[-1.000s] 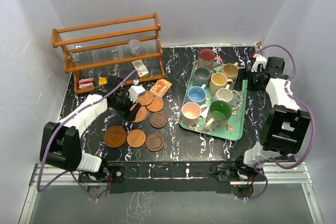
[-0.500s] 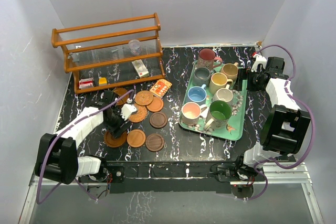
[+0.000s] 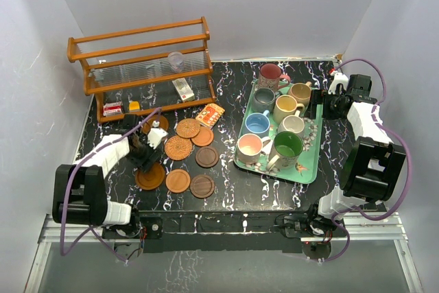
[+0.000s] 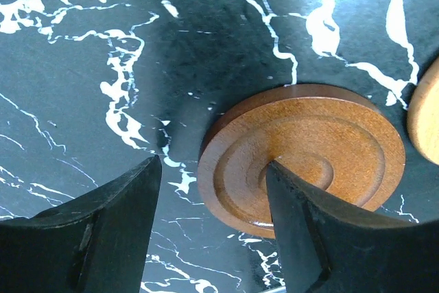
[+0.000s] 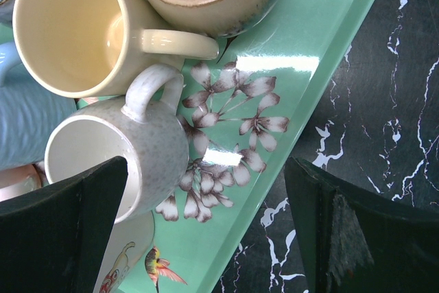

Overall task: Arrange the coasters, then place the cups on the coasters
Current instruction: Move the coaster to the center of the board.

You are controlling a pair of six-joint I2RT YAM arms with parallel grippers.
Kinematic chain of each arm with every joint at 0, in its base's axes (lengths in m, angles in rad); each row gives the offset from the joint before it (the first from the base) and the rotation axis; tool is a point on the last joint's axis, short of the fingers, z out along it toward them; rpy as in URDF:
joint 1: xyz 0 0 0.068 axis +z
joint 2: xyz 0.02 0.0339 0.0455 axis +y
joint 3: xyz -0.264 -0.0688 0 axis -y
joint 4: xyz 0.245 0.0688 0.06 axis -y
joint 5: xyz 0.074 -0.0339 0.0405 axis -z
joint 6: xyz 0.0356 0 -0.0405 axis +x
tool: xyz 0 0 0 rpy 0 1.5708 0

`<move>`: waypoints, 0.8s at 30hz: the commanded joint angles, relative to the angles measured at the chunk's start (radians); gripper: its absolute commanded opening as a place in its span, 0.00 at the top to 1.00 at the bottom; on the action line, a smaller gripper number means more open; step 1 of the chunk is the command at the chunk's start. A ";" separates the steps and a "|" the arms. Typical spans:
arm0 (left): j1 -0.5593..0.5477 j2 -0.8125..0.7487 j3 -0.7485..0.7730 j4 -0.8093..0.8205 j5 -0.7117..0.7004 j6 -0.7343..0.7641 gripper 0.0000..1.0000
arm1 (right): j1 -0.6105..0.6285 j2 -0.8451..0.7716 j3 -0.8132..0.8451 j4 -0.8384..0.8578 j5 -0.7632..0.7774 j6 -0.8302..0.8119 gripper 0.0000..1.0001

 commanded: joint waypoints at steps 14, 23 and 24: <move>0.192 0.229 0.063 0.256 -0.130 0.024 0.43 | -0.001 0.016 0.026 0.012 0.000 -0.003 0.02; 0.206 0.306 0.123 0.284 -0.127 -0.038 0.45 | -0.001 0.023 0.026 0.012 0.003 -0.003 0.02; 0.212 0.315 0.132 0.286 -0.131 -0.046 0.46 | -0.001 0.022 0.026 0.013 0.002 -0.003 0.02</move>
